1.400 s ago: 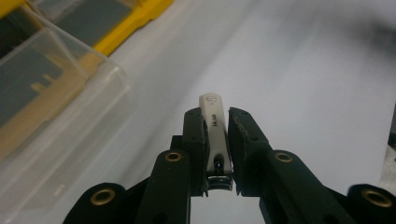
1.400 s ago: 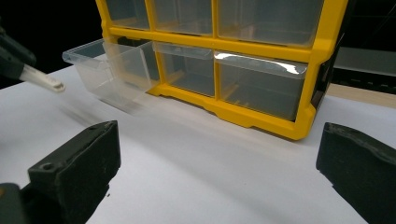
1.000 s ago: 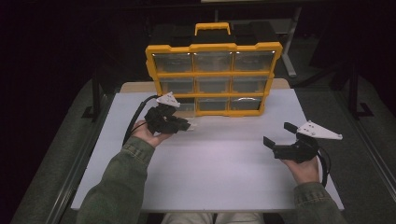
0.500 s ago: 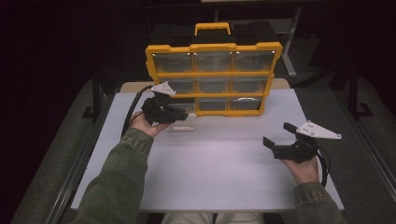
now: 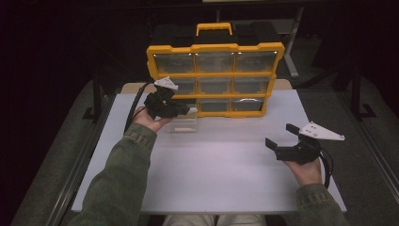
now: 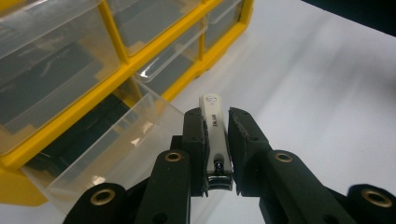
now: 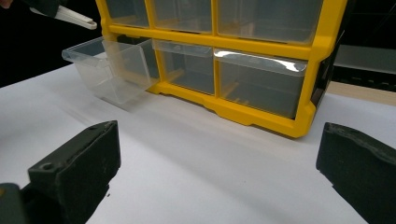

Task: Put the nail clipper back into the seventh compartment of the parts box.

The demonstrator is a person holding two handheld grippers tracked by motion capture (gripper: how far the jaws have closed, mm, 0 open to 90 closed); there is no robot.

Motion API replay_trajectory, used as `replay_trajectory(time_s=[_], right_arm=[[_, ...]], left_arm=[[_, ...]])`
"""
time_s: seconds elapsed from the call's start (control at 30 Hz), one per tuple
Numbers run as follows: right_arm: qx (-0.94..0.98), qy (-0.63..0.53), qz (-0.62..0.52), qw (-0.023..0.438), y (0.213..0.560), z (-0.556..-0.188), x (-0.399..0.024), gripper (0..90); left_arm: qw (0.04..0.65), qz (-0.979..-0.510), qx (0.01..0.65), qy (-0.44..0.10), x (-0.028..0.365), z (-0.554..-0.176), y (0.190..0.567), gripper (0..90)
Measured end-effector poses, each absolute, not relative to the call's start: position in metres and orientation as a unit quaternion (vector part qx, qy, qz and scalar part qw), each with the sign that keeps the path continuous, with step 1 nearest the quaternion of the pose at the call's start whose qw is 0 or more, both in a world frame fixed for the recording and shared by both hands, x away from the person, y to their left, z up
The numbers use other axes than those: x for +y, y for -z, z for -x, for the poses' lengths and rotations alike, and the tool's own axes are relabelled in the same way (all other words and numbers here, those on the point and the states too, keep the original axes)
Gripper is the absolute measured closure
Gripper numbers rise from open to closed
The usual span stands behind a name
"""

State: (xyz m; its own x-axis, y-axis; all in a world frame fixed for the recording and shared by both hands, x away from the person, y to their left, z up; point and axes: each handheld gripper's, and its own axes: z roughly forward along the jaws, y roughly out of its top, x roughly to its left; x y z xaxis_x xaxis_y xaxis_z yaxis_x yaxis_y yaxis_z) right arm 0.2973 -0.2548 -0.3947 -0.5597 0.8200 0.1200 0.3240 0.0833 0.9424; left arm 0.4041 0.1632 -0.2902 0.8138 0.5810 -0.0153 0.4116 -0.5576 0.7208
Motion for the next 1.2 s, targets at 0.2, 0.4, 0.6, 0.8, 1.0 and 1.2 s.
replay_trajectory(time_s=[0.2, 0.4, 0.6, 0.8, 1.0, 1.2], right_arm=[[0.701, -0.539, -0.409, 0.228, 0.395, -0.298, -0.255, 0.0], [0.701, -0.539, -0.408, 0.228, 0.395, -0.298, -0.255, 0.0], [0.701, -0.539, -0.408, 0.227, 0.395, -0.298, -0.255, 0.0], [0.702, -0.538, -0.408, 0.227, 0.396, -0.298, -0.254, 0.0], [0.702, -0.539, -0.408, 0.226, 0.395, -0.298, -0.254, 0.0], [0.703, -0.539, -0.408, 0.223, 0.396, -0.298, -0.255, 0.0]], left_arm=[[0.364, -0.874, 0.300, -0.118, 0.166, -0.413, 0.295, 77.5], [0.361, -0.870, 0.315, -0.116, 0.171, -0.423, 0.302, 77.5], [0.352, -0.870, 0.325, -0.115, 0.172, -0.431, 0.308, 77.4], [0.337, -0.874, 0.330, -0.119, 0.174, -0.436, 0.314, 77.4], [0.330, -0.874, 0.332, -0.130, 0.174, -0.440, 0.318, 77.2], [0.342, -0.871, 0.330, -0.126, 0.177, -0.441, 0.318, 66.5]])
